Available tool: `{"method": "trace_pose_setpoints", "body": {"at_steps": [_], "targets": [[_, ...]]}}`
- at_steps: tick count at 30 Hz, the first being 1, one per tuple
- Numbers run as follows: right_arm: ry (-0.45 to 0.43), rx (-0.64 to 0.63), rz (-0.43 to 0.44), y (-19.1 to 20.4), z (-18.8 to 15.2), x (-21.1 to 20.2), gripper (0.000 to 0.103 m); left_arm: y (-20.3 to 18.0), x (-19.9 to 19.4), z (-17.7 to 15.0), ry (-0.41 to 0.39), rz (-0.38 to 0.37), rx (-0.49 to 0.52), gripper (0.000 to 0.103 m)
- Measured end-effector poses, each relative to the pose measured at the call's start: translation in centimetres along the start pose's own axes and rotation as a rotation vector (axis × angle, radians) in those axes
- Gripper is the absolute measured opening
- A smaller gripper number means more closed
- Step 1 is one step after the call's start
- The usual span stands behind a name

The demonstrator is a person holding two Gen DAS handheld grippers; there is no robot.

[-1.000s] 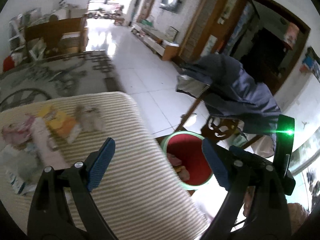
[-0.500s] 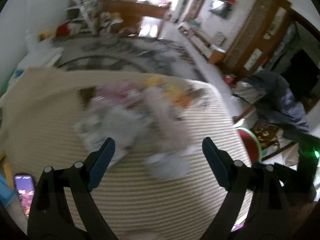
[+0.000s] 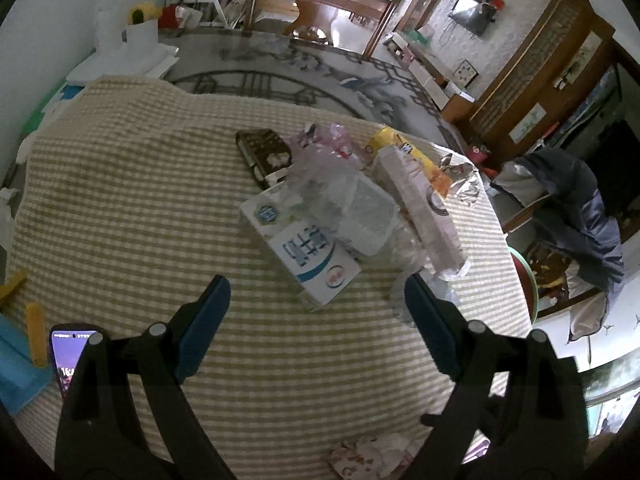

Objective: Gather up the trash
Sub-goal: 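Grasp the crumpled floral paper scrap with the right tool while the left approaches the milk carton, then grasp and lift the white milk carton with the left tool while the right holds the scrap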

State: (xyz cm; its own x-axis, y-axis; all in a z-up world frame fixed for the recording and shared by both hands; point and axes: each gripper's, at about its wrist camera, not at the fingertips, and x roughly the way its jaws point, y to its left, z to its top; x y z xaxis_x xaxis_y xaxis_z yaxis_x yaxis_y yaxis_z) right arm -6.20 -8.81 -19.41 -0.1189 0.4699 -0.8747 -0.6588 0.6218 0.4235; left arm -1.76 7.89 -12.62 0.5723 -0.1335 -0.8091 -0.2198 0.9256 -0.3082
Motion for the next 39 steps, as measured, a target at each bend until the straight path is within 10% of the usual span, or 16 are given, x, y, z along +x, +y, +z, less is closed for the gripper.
{"method": "trace_pose_setpoints", "body": {"at_steps": [3,6,23,29,39], "targets": [[0.008,0.042,0.021,-0.3,0.3,1.1,0.049,0.5,0.6,0.0,0.013,-0.005,-0.012,0.086],[-0.038,0.086,0.010,-0.7,0.3,0.7,0.038,0.9,1.8,0.1,0.025,-0.011,-0.025,0.086],[-0.289,0.303,-0.126,-3.7,-2.1,-5.3,0.038,1.5,11.2,2.3,0.156,0.070,-0.118,0.081],[-0.319,0.316,-0.123,-4.9,-3.0,-6.9,0.038,1.4,9.3,1.6,0.169,0.008,-0.079,0.062],[-0.309,0.341,-0.122,-5.7,-1.9,-6.0,0.038,2.2,5.5,-2.6,0.216,0.008,0.023,0.060]]}}
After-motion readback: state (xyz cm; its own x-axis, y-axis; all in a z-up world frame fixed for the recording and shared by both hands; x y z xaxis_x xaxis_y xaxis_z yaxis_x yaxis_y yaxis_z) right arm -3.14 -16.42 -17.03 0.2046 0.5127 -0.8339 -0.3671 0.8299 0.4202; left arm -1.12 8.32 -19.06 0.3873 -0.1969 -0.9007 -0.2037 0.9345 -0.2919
